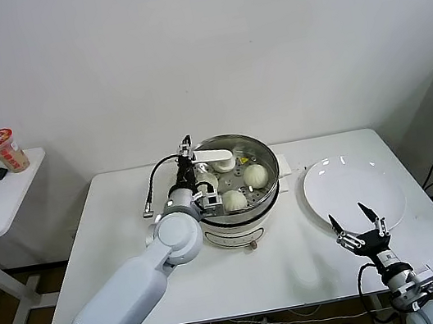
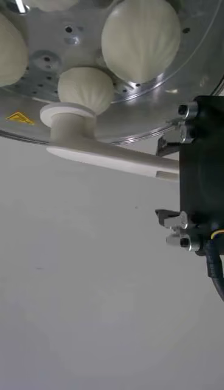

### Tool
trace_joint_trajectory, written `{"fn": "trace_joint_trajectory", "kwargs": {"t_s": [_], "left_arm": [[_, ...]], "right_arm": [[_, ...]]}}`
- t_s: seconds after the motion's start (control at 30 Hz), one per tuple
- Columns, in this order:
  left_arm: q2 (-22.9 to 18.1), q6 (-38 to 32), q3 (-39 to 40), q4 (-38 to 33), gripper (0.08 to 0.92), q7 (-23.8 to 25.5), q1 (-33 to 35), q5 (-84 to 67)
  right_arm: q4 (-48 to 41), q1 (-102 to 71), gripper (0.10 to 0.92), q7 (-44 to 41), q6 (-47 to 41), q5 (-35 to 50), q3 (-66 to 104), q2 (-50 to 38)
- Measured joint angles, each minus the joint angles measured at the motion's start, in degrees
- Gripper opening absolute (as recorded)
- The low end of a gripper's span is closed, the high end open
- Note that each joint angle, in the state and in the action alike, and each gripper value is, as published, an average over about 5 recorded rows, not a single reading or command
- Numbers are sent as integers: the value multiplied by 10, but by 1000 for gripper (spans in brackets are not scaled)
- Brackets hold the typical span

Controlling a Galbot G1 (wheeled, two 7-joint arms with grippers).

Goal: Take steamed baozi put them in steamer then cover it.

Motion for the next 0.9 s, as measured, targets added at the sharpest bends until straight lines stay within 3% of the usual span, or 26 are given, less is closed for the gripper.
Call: {"fn": "trace_joint_trajectory", "kwargs": {"t_s": [0.37,0.9], "left_arm": [[-6,1,7,9,212,-2,0,8],[14,-1,4,-14,200,-16,-2,34]], "right_arm": [[-6,1,823,-2,3,0,0,0],[-10,6,823,-3,3,-1,-2,-2]]}}
